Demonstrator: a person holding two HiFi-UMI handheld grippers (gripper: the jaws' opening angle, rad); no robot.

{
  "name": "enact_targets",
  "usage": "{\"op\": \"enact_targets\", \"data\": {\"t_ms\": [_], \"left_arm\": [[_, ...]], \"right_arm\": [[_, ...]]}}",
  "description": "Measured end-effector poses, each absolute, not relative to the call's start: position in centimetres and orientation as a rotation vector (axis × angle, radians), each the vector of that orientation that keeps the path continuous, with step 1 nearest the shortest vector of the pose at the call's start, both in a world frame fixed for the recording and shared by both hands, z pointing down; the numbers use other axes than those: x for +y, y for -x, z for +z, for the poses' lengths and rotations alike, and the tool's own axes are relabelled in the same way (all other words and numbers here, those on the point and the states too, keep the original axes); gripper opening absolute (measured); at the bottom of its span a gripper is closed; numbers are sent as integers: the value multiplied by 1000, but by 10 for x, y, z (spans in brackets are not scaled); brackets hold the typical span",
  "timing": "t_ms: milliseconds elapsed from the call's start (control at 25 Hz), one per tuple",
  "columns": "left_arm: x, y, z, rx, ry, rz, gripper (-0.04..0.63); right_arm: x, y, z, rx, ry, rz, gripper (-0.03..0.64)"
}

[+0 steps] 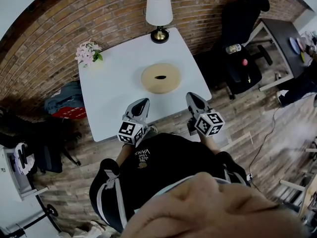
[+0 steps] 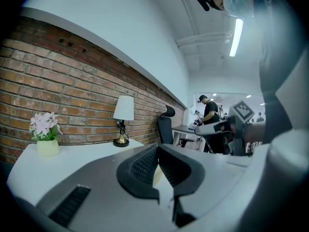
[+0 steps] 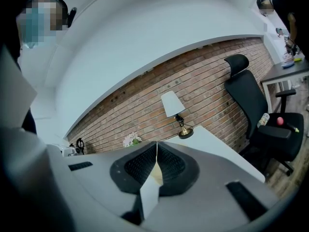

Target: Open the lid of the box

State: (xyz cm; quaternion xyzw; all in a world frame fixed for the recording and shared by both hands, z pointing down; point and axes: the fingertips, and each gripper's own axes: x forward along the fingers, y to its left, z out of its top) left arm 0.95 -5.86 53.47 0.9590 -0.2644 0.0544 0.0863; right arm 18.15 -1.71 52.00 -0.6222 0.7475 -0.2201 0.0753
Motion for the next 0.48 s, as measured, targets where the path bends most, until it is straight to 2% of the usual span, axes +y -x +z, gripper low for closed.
{"op": "enact_targets", "data": {"t_ms": [480], "left_arm": [[-113,16,542,-705,-2870,206,9]], "right_arm": [[-66,-153,522,2168,1916,-667,5]]}}
